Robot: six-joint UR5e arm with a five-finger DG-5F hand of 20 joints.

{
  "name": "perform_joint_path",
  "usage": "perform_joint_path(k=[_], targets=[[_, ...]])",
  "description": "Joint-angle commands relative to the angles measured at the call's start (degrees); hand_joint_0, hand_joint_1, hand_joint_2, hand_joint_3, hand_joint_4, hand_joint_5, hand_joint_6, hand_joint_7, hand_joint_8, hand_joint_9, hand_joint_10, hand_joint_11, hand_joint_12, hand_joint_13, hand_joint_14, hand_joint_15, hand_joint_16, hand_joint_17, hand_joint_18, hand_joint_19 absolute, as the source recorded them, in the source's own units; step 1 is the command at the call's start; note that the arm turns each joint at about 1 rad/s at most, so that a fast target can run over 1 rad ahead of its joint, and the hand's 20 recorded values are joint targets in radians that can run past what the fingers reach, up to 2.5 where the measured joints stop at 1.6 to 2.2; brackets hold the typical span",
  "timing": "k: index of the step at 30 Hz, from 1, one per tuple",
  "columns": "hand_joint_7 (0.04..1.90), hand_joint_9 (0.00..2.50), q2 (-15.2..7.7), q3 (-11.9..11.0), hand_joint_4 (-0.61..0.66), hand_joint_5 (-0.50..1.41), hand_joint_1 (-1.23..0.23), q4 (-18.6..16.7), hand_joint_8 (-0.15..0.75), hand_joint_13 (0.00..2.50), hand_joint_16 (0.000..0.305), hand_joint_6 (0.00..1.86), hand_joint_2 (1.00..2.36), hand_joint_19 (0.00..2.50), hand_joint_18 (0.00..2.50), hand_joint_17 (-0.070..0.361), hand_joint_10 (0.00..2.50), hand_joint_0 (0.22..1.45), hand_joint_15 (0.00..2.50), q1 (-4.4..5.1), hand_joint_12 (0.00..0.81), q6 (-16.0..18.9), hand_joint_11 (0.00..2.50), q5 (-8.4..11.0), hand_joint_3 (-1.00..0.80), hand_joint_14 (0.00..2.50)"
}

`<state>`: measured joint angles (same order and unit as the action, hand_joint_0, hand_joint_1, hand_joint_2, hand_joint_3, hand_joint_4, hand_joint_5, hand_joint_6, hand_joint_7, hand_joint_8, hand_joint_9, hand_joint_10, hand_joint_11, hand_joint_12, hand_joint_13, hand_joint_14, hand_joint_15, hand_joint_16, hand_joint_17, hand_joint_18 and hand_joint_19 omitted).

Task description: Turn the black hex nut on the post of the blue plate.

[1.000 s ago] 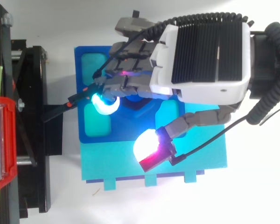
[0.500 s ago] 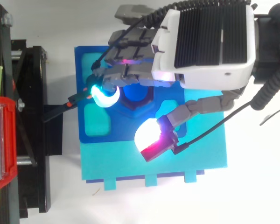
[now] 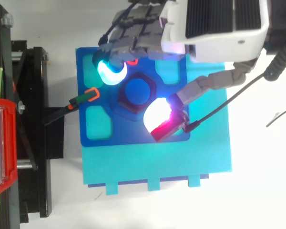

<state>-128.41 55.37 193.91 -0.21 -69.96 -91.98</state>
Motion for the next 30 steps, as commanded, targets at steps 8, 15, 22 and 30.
perform_joint_path(k=[8, 15, 22, 30], targets=[[0.75, 0.49, 0.0, 0.0, 0.17, -0.19, -0.43, -0.5, 0.248, 0.32, 0.059, 0.50, 1.00, 0.04, 0.09, 0.133, 0.00, 0.46, 0.02, -2.25, 0.362, -0.4, 0.00, -3.03, -0.50, 0.00], [0.76, 0.48, 0.0, -1.1, 0.17, -0.19, -0.43, -0.7, 0.247, 0.32, 0.059, 0.50, 1.00, 0.04, 0.09, 0.133, 0.00, 0.46, 0.02, -2.43, 0.363, -0.6, 0.00, -4.17, -0.50, 0.00], [0.75, 0.48, 0.0, -1.5, 0.17, -0.19, -0.43, -2.4, 0.249, 0.31, 0.059, 0.50, 1.00, 0.04, 0.10, 0.133, 0.00, 0.46, 0.03, -1.46, 0.363, -1.0, 0.00, -3.20, -0.50, 0.00], [0.75, 0.49, -0.1, -1.5, 0.17, -0.19, -0.43, -4.1, 0.249, 0.31, 0.059, 0.50, 1.00, 0.03, 0.10, 0.133, 0.00, 0.46, 0.02, 0.83, 0.362, -1.0, 0.00, 0.75, -0.50, 0.00]])
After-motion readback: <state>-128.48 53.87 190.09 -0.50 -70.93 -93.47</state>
